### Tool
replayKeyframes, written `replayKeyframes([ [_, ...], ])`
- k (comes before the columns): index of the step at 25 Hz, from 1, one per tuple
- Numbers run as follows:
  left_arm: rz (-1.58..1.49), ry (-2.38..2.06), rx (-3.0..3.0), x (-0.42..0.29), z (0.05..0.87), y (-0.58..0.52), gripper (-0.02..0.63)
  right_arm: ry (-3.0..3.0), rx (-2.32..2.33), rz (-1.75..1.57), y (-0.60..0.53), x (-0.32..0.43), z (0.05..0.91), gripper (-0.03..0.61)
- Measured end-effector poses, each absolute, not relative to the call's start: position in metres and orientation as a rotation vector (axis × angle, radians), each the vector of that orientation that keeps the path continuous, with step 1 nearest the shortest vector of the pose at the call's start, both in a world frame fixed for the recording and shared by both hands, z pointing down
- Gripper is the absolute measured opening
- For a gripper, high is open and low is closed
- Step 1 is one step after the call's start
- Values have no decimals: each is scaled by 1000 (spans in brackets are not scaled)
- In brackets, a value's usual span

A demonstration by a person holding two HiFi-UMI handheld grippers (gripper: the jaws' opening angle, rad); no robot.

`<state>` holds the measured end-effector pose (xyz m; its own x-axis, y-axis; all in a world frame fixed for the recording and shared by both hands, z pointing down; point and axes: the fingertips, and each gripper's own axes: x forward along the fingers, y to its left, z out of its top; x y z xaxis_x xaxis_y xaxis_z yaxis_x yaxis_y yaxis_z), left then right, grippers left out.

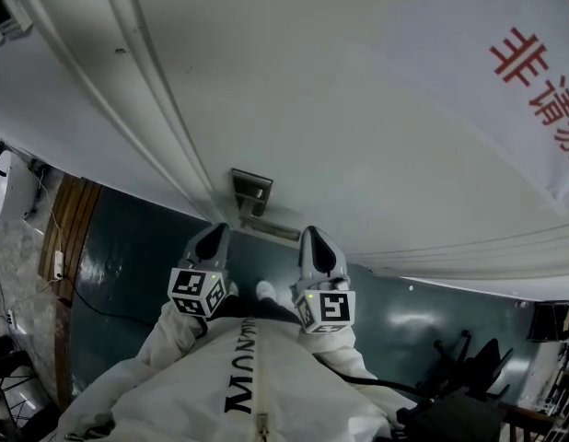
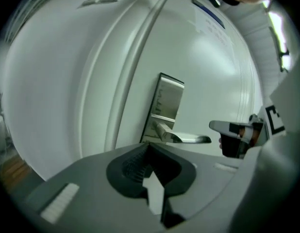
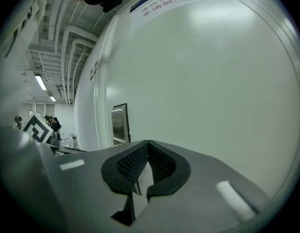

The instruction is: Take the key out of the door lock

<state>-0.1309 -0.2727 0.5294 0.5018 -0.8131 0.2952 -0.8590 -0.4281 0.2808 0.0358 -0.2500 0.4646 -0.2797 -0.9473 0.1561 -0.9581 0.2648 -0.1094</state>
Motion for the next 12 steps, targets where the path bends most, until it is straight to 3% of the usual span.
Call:
replayKeyframes([
  [6,-11,-1301,2213,-124,541,-274,11,-2416,1832,283,-244,27,468,0],
  [7,-23,-1281,2201,-121,543,-273,77,-2413,1830,281,-244,26,468,0],
  [12,-145,-1196,2070,-112,556,-270,115,-2405,1812,281,-242,27,469,0],
])
